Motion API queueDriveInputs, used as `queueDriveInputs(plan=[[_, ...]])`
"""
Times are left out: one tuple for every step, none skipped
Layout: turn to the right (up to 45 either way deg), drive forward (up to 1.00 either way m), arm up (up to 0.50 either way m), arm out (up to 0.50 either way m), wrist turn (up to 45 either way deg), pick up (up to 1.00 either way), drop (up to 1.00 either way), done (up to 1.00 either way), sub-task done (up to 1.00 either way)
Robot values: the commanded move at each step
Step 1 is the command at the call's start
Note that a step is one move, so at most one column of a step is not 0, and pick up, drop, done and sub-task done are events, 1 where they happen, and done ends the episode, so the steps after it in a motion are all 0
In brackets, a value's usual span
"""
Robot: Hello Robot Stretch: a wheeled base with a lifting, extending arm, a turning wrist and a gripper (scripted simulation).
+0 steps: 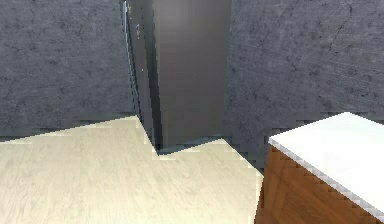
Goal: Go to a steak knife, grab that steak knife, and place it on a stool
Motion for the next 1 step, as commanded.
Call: queueDriveInputs(plan=[[0.0,0.00,0.50,0.00,0.0,0.00,0.00,0.00,0.00]])
